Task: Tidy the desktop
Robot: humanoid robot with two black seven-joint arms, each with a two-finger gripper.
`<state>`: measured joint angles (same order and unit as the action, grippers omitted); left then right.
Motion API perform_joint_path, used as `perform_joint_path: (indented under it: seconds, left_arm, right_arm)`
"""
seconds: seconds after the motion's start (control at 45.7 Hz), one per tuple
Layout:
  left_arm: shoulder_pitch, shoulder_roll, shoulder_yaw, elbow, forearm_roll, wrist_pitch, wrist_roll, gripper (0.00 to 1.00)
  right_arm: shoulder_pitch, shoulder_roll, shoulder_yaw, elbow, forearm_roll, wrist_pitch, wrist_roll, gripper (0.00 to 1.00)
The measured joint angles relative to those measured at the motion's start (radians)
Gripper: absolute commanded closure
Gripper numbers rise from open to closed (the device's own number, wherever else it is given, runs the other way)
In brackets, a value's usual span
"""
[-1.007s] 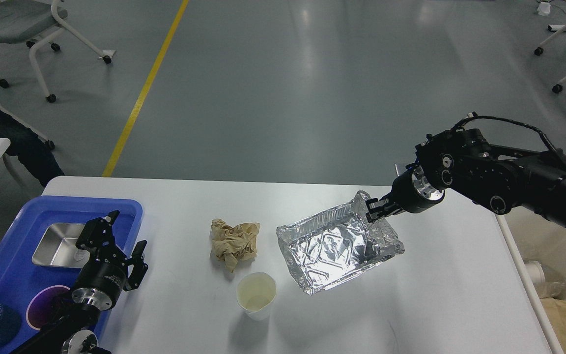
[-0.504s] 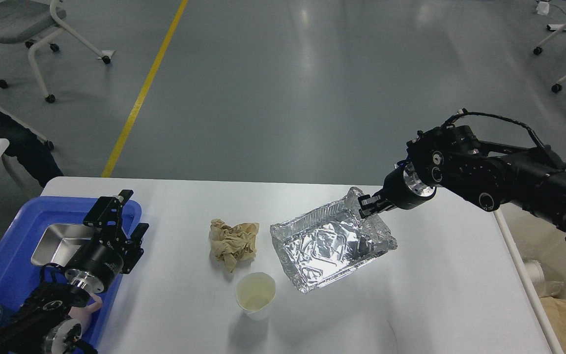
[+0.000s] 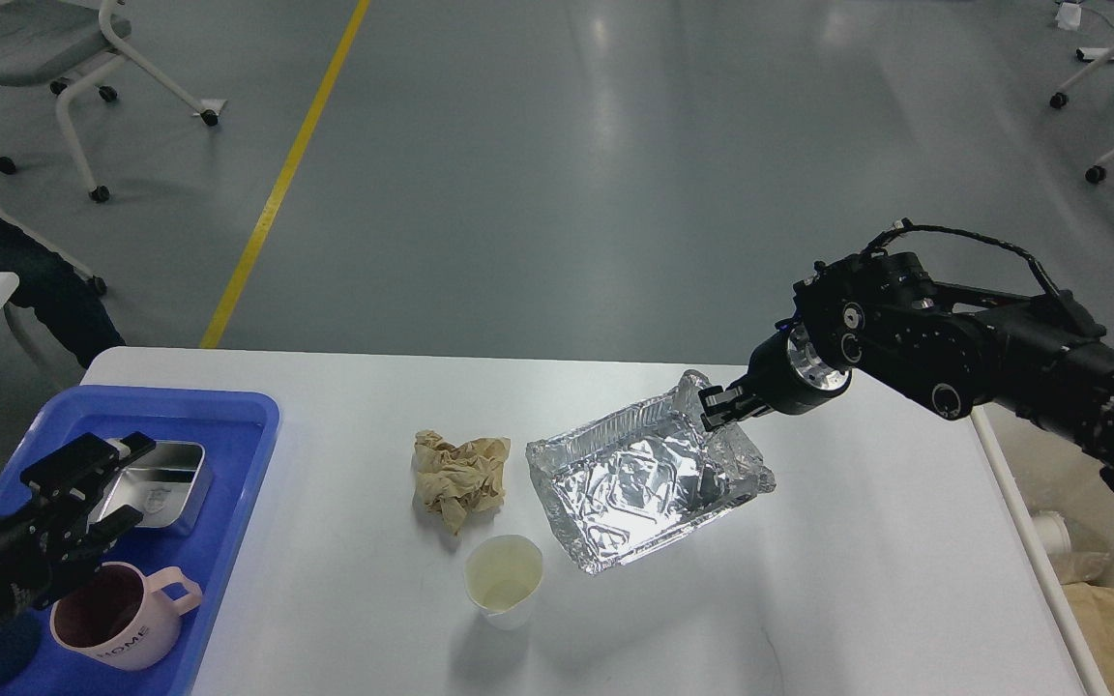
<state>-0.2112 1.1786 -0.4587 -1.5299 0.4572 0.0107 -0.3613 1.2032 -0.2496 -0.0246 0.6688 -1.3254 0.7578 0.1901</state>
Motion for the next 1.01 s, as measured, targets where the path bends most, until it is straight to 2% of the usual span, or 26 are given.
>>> perform_joint_path:
  seconds: [0.241, 0.438, 0.613, 0.854, 1.007]
  left_arm:
    - [0.0, 0.137, 0.031, -0.074, 0.14, -0.078, 0.01, 0.04]
    - [0.007, 0.218, 0.111, -0.123, 0.271, -0.05, 0.01, 0.04]
    - [0.008, 0.316, 0.125, -0.136, 0.39, -0.033, 0.008, 0.04]
    - [-0.002, 0.337, 0.124, -0.138, 0.479, -0.032, 0.007, 0.04]
    - [-0.055, 0.313, 0.119, -0.137, 0.521, -0.047, 0.007, 0.04]
  right_arm:
    - [0.005, 0.007, 0.0, -0.006, 0.001, 0.0, 0.0, 1.0]
    - [0.005, 0.004, 0.0, -0.006, 0.001, -0.001, 0.0, 1.0]
    - [0.008, 0.006, 0.0, -0.007, 0.002, -0.005, 0.0, 1.0]
    - [0.013, 0.004, 0.002, -0.008, 0.002, -0.007, 0.0, 1.0]
    - [0.015, 0.005, 0.002, -0.008, 0.003, -0.008, 0.0, 1.0]
